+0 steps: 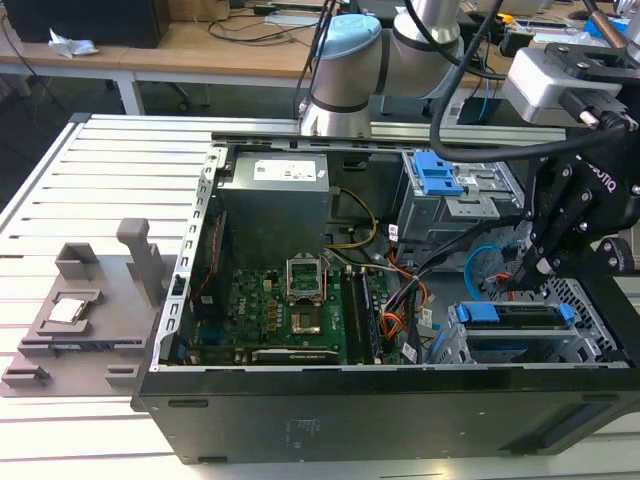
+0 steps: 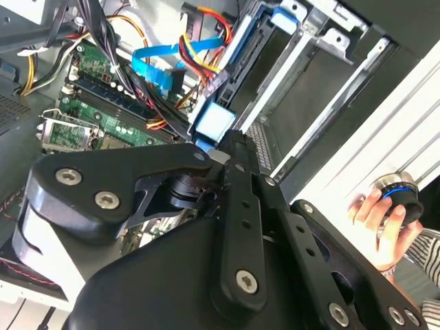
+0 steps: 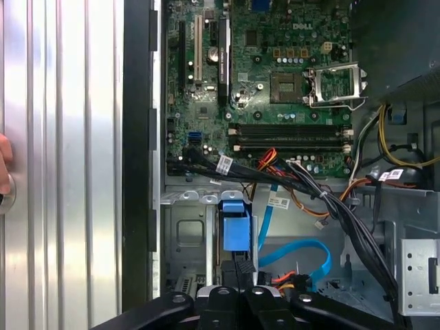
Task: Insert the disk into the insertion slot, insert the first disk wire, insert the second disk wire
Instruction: 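Insert the disk into the insertion slot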
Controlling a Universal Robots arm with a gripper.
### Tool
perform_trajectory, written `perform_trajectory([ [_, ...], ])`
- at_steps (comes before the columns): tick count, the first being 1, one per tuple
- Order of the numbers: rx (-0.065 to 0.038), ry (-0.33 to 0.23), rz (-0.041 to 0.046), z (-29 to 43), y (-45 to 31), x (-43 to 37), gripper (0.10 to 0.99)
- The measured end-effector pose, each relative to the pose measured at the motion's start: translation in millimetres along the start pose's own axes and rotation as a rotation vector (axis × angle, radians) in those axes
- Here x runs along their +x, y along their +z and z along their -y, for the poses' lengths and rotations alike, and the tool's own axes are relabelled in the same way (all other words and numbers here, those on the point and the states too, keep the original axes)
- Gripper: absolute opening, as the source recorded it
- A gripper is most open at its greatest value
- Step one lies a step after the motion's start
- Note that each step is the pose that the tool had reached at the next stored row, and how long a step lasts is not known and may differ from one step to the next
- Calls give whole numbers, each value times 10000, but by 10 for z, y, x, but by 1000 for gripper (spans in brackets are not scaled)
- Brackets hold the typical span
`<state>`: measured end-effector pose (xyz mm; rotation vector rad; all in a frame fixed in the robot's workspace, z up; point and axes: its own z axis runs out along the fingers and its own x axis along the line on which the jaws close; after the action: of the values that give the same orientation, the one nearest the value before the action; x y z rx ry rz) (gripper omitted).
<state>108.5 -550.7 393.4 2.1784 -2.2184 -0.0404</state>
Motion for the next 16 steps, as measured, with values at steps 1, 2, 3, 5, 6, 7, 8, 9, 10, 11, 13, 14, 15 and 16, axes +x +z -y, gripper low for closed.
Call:
perform_trajectory([
  [1,-6,0,1,18,0,-3,106],
  [2,-19,0,3,48,2,-6,106],
  [3,-28,0,0,69,9,-7,106],
  [5,-33,-1,-1,84,23,-8,106],
  [6,-34,0,0,88,32,-8,106],
  [7,-34,2,0,90,38,-8,106],
  [8,-35,0,-1,93,45,-8,106],
  [9,-35,0,-1,95,53,-8,106],
  [10,-35,0,1,96,62,-8,106],
  [11,-35,0,0,98,70,-8,106],
  [13,-35,0,0,100,95,-8,106],
  [14,-35,0,-1,104,124,-8,106],
  [15,-35,-1,0,109,149,-9,106],
  [16,-35,-3,0,117,166,-9,106],
])
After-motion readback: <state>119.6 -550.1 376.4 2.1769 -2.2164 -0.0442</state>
